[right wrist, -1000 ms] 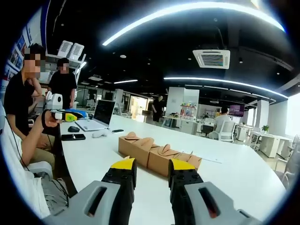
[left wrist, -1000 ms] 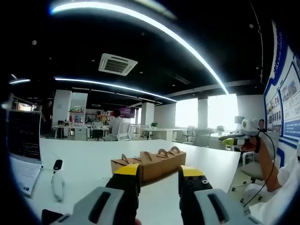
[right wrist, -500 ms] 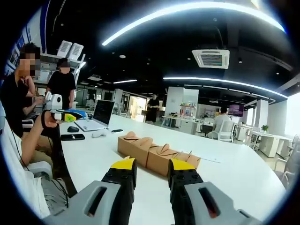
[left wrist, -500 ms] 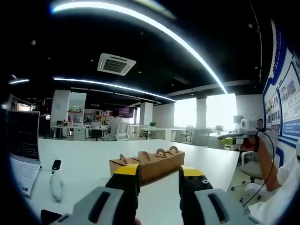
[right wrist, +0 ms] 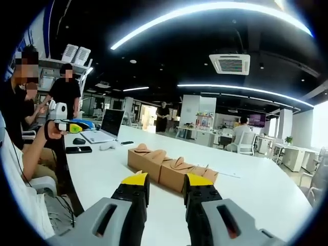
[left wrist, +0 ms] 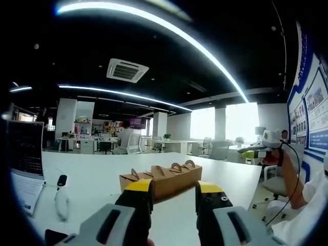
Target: Pick up one paper box from the group, open the paper box, and remove the item inside
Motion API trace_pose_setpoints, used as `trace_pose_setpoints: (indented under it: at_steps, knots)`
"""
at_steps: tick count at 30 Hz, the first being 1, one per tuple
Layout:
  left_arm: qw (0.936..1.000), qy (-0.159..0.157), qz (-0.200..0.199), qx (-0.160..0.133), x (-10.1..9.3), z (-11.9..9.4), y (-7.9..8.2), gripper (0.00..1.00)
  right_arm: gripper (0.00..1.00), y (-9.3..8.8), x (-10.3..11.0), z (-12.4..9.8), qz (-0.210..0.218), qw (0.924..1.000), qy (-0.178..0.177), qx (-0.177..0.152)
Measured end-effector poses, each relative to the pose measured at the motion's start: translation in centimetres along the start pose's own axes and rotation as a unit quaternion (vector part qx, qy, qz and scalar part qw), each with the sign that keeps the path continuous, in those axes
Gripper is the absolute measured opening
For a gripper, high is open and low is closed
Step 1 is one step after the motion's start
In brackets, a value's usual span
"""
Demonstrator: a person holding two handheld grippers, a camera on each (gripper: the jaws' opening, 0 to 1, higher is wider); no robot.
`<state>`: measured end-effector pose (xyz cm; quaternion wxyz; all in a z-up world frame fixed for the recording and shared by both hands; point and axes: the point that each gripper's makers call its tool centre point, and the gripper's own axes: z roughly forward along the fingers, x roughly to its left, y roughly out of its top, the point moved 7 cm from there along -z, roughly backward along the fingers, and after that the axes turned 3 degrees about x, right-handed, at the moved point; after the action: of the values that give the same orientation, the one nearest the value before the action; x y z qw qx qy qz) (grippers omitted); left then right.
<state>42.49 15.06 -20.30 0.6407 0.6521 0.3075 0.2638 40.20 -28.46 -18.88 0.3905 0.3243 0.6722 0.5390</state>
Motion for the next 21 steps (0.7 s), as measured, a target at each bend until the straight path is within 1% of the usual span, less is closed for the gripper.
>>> trace_pose_setpoints:
  at_steps: [16,21]
  knots:
    - [1.0000,0.001,0.001,-0.001,0.15,-0.08,0.09,0.34,0.28,0.05,-0.03,-0.04,-0.001,1.0000,-0.001,0.001]
    - [1.0000,0.002,0.001,-0.004,0.22,-0.25,0.24,0.34,0.28,-0.17,0.13,0.17,-0.004,1.0000,0.001,0.007]
